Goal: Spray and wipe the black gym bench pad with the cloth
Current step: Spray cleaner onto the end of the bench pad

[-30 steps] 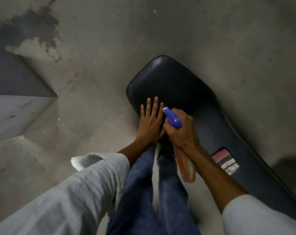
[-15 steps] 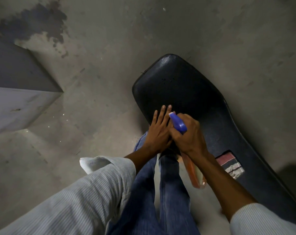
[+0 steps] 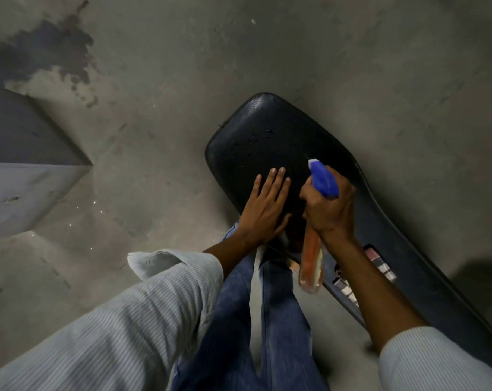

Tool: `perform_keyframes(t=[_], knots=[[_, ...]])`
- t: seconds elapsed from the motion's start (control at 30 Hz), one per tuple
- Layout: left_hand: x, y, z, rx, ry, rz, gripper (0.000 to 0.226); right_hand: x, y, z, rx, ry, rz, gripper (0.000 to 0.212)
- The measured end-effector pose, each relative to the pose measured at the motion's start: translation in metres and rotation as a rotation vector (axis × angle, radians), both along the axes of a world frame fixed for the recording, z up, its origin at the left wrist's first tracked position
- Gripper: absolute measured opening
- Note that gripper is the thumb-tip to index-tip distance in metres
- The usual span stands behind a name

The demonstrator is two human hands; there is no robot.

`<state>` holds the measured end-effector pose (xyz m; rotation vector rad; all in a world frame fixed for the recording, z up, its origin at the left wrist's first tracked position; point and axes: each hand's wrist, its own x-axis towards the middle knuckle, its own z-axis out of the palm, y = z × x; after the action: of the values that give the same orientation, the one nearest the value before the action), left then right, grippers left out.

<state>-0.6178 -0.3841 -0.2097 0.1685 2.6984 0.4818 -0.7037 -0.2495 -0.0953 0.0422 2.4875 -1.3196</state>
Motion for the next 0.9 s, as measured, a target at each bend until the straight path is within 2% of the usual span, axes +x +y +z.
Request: perform_keyframes(t=[0.2, 0.4, 0.47, 0.57, 0.7, 0.9], knots=[[-0.001, 0.002, 0.006, -0.018, -0.011, 0.005, 0.088, 0.013, 0.024, -0.001, -0.001, -0.032, -0.152, 0.014], [0.006, 0.005, 0.003, -0.017, 0.031, -0.078, 0.087, 0.049, 0.045, -0.011, 0.021, -0.13, -0.065, 0.015], [0.01, 0.005, 0.0, -0.039, 0.035, -0.102, 0.087, 0.059, 0.053, -0.014, 0.038, -0.152, -0.094, 0.019], [0.011, 0.005, -0.002, -0.058, 0.036, -0.11, 0.088, 0.066, 0.068, -0.017, 0.058, -0.143, -0.182, 0.027], [0.005, 0.008, -0.004, -0.075, 0.109, -0.125, 0.091, 0.064, 0.081, -0.019, 0.038, -0.126, -0.235, 0.026], [-0.007, 0.019, -0.012, -0.083, 0.13, -0.285, 0.086, 0.057, 0.089, -0.021, 0.037, -0.092, -0.341, 0.025]])
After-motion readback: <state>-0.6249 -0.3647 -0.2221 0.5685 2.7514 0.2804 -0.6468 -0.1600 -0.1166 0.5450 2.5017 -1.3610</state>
